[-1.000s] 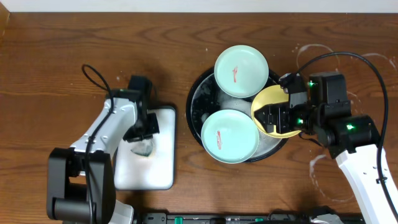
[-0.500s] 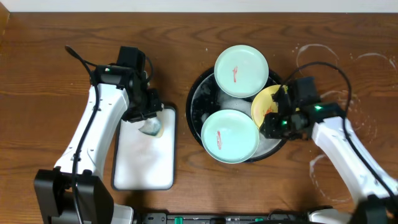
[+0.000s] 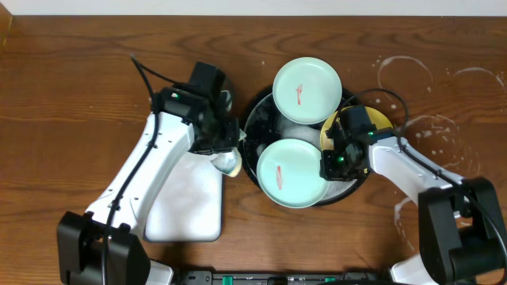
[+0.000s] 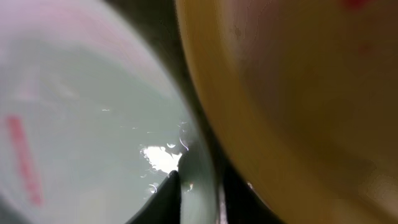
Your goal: Clean dirty plates on tray and stack at the side
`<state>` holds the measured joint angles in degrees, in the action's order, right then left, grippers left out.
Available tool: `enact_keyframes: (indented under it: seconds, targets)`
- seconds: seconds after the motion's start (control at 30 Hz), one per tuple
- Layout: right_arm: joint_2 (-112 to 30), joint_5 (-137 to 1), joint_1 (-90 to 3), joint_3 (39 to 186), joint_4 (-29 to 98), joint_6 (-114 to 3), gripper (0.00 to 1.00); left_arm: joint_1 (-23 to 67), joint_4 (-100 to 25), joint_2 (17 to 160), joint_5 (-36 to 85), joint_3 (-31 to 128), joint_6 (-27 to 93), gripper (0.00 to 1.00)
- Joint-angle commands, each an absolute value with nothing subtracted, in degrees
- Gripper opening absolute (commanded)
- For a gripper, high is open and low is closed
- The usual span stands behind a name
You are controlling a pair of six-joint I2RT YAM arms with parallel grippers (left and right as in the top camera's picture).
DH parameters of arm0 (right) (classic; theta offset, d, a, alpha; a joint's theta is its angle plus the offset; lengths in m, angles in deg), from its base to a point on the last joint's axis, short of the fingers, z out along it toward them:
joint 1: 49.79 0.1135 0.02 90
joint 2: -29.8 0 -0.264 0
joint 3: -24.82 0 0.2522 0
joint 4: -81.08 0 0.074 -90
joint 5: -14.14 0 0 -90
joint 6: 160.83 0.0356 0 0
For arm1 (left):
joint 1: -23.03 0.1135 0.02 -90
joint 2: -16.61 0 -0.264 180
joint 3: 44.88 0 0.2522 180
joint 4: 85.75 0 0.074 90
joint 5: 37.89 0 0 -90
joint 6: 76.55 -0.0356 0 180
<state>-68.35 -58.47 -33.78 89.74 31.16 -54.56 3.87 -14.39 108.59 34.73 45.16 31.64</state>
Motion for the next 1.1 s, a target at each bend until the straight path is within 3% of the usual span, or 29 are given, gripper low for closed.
enact_keyframes:
  seconds: [0.0,0.63,1.07]
  targets:
    - [-71.1,-61.3,-33.3,89.4,32.1,-52.0,0.02,2.5,-15.4,108.0,34.2,46.4,33.9,0.07]
    - [-71.3,-67.7,-33.2,89.4,39.5,-43.3,0.01,-3.2,-24.6,113.7,35.2,46.2,38.3,0.07]
    - [-71.3,-67.7,-33.2,89.4,39.6,-43.2,0.01,-12.6,-35.7,131.0,31.3,46.2,57.7,0.08]
